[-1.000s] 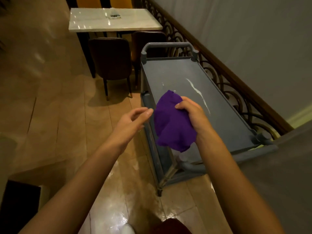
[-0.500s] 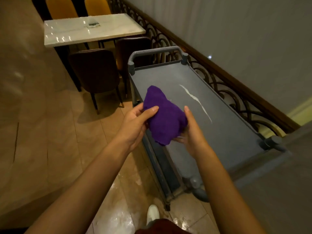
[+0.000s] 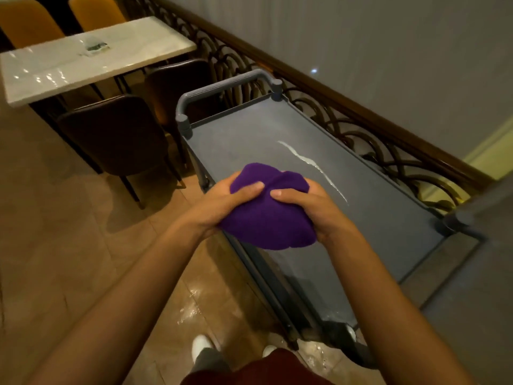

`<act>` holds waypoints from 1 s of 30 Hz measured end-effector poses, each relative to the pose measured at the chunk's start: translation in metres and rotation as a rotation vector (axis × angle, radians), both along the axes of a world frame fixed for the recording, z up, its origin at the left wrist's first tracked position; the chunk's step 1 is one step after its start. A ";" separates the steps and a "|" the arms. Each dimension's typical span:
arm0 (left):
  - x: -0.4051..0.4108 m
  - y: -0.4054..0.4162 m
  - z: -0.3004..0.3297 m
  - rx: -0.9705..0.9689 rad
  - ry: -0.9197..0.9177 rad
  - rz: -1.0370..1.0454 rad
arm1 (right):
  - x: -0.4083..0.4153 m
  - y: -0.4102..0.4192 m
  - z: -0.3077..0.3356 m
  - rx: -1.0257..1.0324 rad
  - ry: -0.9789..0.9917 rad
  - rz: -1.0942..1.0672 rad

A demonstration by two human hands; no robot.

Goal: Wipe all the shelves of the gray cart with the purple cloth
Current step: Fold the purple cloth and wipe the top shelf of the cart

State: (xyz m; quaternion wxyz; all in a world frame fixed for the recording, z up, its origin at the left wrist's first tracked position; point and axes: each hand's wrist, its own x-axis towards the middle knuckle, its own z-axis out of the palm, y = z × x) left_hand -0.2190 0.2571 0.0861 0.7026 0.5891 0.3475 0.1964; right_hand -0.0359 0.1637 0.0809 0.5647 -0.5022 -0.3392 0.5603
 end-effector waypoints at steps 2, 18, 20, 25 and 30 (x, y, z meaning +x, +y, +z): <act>0.012 0.017 -0.004 0.083 0.028 -0.048 | -0.003 0.015 -0.002 -0.010 -0.112 -0.141; 0.048 0.125 -0.026 -0.214 -0.156 -0.405 | -0.076 0.051 -0.033 -0.001 -0.395 -0.943; 0.053 0.121 -0.028 -0.303 -0.206 -0.470 | -0.087 0.057 -0.040 -0.017 -0.085 -1.012; 0.077 0.128 -0.029 -0.382 -0.255 -0.467 | -0.089 0.075 -0.046 0.006 0.372 -1.092; 0.094 0.152 -0.026 -0.101 -0.208 -0.378 | -0.061 0.066 -0.051 -0.381 -0.249 -1.397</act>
